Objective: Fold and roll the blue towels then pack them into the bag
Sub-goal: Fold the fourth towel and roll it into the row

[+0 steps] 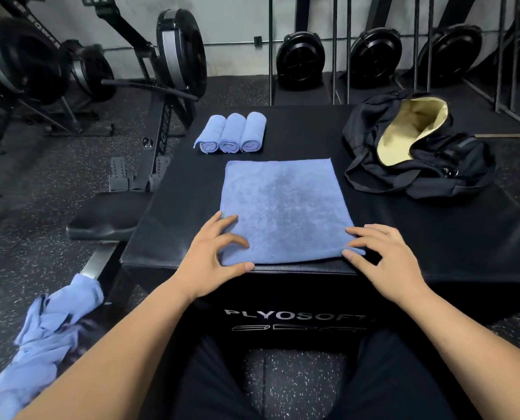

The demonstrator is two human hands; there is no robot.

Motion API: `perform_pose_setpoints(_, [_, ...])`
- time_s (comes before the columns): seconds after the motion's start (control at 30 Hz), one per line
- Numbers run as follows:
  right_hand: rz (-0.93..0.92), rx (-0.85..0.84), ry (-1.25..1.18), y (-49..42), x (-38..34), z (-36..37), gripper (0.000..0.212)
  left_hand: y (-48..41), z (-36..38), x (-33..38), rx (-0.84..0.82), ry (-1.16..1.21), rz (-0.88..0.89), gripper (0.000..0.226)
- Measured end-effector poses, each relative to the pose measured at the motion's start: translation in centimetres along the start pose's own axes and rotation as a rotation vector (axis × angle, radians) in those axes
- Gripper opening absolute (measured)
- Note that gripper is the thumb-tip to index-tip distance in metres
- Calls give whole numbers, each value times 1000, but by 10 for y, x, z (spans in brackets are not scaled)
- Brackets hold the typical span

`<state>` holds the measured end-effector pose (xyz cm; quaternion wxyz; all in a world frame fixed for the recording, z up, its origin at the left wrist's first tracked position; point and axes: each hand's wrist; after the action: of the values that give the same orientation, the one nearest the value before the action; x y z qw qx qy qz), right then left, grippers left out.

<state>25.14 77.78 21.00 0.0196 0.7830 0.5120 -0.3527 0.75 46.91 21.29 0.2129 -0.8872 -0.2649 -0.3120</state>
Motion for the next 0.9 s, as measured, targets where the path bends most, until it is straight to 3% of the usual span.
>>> perform_pose_setpoints(0.17, [64,60,-139,-6,2,-1,8,0,-4,6,-21,47,-94,33])
perform_pose_setpoints(0.47, [229,120,-224,-10,-9,-5,6,2,-11,4,-84,46,-79,36])
perform_pose_setpoints(0.57, [261,145,-241,-12,-9,-5,7,2,-9,2,-35,92,-99,29])
perform_pose_setpoints(0.77, [117,156,-142,-6,-9,2,3,0,-4,0,179,174,-147,8])
perform_pose_setpoints(0.9, [9,62,22,1,-3,1,23,2,-2,0,272,180,-225,9])
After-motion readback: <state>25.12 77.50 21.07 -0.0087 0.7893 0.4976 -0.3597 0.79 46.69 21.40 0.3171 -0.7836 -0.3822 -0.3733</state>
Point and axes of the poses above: each hand's wrist, its own y-axis away from the middle knuckle, its own z-axis out of the palm, x = y × z, and after that the axes turned 2 degrees about -z, right-handed
